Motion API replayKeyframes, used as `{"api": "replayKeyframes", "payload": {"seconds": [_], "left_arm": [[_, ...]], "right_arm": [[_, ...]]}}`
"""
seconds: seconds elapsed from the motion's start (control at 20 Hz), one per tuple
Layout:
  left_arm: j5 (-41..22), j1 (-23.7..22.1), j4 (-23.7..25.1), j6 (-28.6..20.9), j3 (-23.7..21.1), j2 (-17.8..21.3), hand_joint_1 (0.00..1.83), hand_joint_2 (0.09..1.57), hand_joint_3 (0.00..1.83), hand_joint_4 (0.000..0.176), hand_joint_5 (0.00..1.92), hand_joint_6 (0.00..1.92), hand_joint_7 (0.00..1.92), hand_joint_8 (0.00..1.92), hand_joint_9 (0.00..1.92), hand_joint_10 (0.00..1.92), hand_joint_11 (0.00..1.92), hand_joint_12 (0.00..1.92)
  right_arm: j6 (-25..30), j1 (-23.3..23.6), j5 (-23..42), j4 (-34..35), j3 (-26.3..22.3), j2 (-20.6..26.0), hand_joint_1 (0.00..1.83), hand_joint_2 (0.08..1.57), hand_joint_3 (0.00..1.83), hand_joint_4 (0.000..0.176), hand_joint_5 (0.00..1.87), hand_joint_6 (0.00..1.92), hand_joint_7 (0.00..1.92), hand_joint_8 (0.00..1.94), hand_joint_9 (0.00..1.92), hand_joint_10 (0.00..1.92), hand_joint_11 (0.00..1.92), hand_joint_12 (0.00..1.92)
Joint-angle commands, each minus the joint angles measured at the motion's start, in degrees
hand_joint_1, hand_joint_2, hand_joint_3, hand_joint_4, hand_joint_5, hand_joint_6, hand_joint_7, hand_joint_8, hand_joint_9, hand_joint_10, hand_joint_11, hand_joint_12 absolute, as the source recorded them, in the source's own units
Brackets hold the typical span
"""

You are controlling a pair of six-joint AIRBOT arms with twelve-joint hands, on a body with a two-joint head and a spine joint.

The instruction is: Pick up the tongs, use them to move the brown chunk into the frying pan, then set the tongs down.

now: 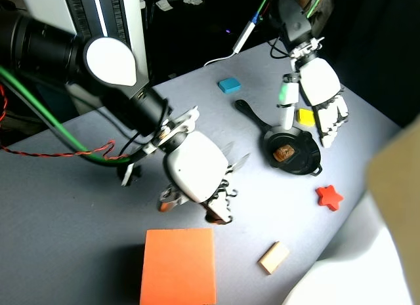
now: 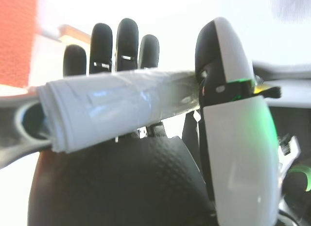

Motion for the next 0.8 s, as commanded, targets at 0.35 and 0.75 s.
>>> {"api": "replayKeyframes", "payload": {"seconds": [0.35, 0.75], "left_arm": [[-3.6, -2.6, 2.5, 1.2, -2.4, 0.3, 0.12, 1.29, 0.0, 0.054, 0.18, 0.01, 0.27, 0.0, 0.32, 0.01, 0.0, 0.93], [-3.4, -2.7, 2.5, 1.4, -2.5, 0.3, 0.08, 1.28, 0.0, 0.054, 0.18, 0.0, 0.29, 0.0, 0.34, 0.0, 0.0, 0.99]], "right_arm": [[3.8, -2.6, 1.7, -9.5, -0.3, 0.0, 0.92, 1.21, 0.0, 0.0, 0.47, 0.62, 0.68, 0.25, 0.4, 0.8, 0.0, 1.63], [7.0, -6.3, 1.2, -12.0, -1.2, 1.2, 0.77, 1.17, 0.0, 0.0, 0.23, 0.66, 0.52, 0.18, 0.23, 0.76, 0.0, 1.49]]}}
